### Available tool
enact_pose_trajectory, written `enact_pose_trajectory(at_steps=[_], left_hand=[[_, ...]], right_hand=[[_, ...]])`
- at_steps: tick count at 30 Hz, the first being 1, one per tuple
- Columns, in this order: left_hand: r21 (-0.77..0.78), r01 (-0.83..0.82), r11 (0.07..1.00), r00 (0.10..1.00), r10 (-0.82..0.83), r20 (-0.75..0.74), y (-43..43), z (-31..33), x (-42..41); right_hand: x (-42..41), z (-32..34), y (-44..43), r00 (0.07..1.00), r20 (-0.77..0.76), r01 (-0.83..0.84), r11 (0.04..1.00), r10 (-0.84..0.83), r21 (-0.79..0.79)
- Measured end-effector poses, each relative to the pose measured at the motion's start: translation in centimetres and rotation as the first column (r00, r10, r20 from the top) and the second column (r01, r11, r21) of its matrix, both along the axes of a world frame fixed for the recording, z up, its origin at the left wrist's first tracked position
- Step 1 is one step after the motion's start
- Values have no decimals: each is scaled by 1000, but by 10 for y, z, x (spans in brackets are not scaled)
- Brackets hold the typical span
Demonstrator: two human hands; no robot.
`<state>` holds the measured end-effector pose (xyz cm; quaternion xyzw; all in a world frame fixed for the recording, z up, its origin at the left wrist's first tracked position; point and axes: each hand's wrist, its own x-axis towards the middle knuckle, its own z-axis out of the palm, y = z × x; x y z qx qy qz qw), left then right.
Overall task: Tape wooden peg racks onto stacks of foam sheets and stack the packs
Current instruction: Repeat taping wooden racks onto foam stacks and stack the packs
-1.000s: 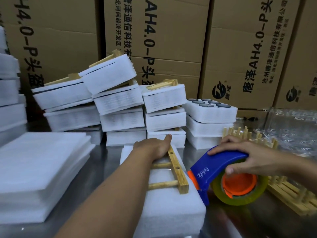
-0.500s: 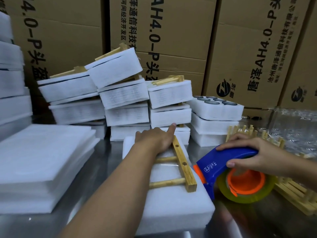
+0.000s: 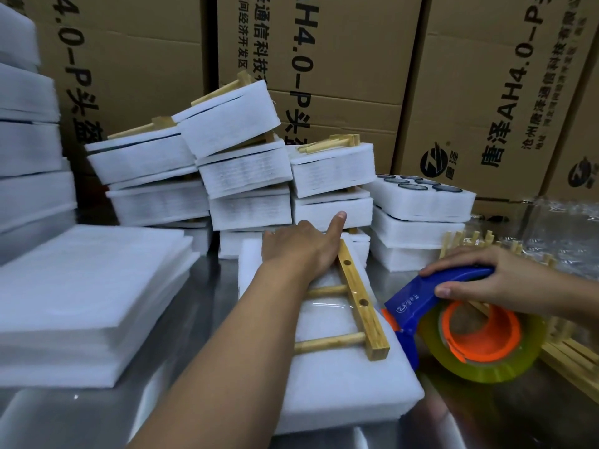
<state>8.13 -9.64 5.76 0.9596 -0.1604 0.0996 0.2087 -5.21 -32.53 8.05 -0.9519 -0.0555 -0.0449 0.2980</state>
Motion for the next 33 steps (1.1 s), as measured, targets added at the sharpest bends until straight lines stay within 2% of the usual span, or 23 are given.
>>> enact_pose_trajectory(at_steps=[7, 11, 15, 17, 20, 22, 23, 25, 33], left_hand=[[-23, -3, 1000, 1000, 4, 29, 5, 2, -1], [-119, -18, 993, 1000, 16, -22, 17, 2, 7], [-155, -41, 987, 995, 26, -95, 26, 1, 13], [-152, -42, 988, 992, 23, -123, 24, -1, 13], [-119, -26, 992, 990, 9, -139, 19, -3, 14], [-110, -23, 994, 988, 6, -153, 18, -4, 16], [-112, -22, 993, 987, 4, -160, 19, -5, 18], [-120, -21, 993, 986, 1, -166, 19, -6, 20], [-80, -28, 996, 981, 12, -195, 16, -8, 22]], right_hand=[[-7, -4, -1, 997, 65, 31, 1000, -31, -5], [-20, -10, 1, 988, 134, 76, 997, -80, 31], [-36, -19, 5, 964, 227, 168, 980, -140, -106], [-39, -30, 6, 902, 388, 282, 939, -190, -195], [-38, -49, 11, 712, 665, 501, 826, -226, -257], [-34, -62, 9, 630, 760, 573, 756, -160, -316], [-34, -68, 7, 617, 776, 589, 729, -127, -349], [-35, -79, 4, 633, 768, 586, 706, -94, -397], [-52, -99, 0, 816, 577, 400, 752, -33, -523]])
